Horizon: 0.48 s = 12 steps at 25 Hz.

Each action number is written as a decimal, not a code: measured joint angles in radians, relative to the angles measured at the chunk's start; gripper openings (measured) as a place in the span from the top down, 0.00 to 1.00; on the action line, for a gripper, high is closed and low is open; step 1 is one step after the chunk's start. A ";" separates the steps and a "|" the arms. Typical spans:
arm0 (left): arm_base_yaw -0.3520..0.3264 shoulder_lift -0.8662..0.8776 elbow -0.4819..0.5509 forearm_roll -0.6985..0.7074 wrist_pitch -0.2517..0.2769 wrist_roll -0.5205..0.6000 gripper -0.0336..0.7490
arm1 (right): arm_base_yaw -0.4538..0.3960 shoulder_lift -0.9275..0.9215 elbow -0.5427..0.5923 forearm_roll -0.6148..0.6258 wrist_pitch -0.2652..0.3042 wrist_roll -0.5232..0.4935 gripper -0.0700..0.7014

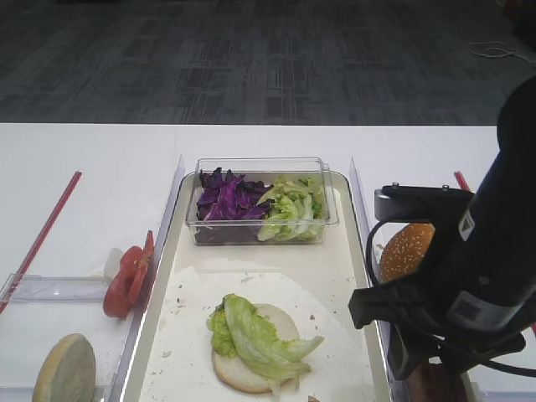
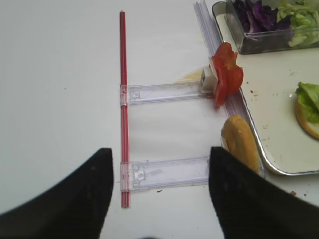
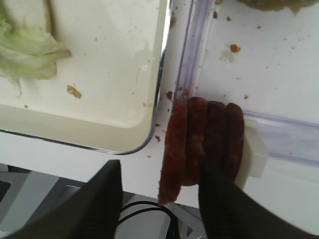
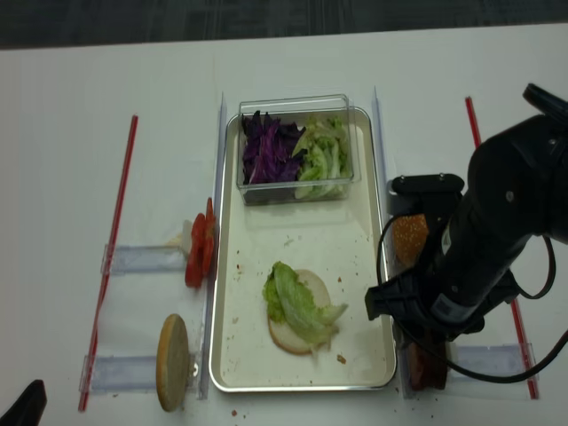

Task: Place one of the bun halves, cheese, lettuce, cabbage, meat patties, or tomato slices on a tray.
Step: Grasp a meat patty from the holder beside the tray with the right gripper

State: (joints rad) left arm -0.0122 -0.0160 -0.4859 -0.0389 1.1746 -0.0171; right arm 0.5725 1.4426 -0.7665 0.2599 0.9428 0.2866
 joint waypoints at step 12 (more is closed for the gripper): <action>0.000 0.000 0.000 0.000 0.000 0.000 0.41 | 0.000 0.070 -0.009 0.000 -0.019 -0.002 0.50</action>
State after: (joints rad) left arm -0.0122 -0.0160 -0.4859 -0.0389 1.1746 -0.0171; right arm 0.5725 1.5127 -0.7756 0.2603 0.9240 0.2846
